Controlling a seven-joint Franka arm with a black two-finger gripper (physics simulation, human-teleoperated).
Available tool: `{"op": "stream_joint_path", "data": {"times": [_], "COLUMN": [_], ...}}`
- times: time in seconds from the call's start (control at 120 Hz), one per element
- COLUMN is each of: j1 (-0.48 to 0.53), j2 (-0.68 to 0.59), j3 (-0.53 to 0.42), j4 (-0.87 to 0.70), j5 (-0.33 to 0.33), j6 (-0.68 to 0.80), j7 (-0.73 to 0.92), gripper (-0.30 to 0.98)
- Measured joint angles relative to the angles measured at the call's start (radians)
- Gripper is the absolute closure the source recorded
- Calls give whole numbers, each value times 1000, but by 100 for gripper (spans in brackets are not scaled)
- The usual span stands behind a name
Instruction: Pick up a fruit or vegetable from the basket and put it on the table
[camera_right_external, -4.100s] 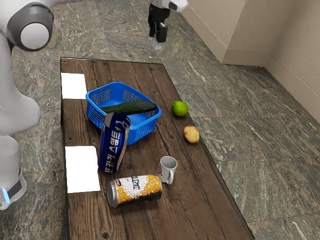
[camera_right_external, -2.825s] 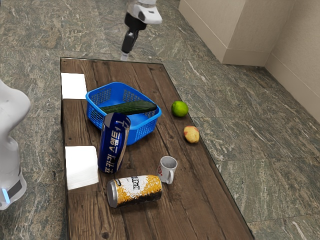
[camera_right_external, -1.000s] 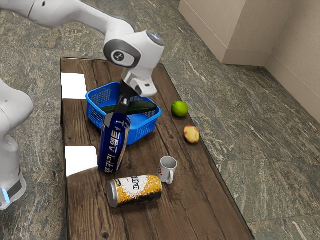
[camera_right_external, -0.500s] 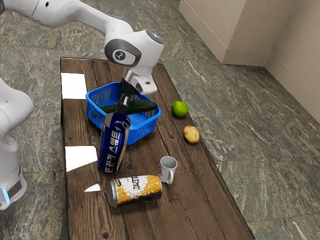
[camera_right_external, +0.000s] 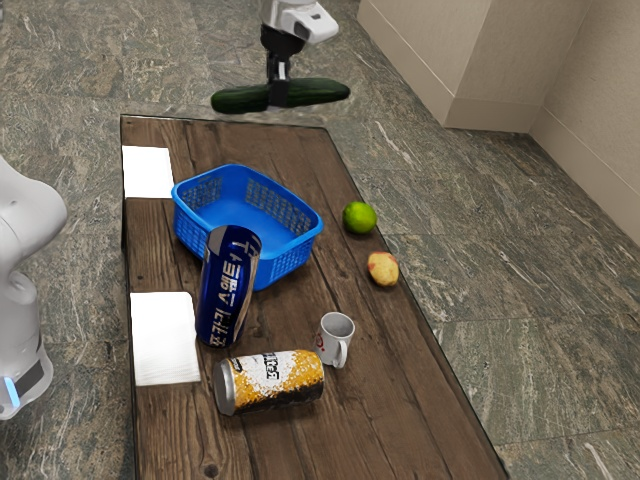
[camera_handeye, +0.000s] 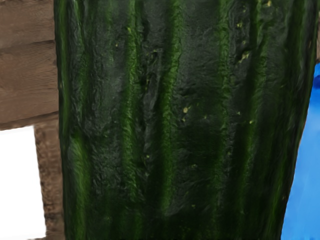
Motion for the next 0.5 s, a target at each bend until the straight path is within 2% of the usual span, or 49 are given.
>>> {"op": "stream_joint_path", "data": {"times": [0.108,0.208,0.258,0.317,0.417,0.5], "j1": [-26,-189,-241,-264,-275,-273], "j2": [9,13,13,12,12,11], "j3": [89,339,416,451,466,469], "j4": [12,53,71,79,82,83], "j5": [3,21,34,48,66,74], "j6": [-19,-27,-29,-32,-37,-45], "j7": [34,69,86,104,136,163], "gripper": [49,50,51,51,27,15]}}
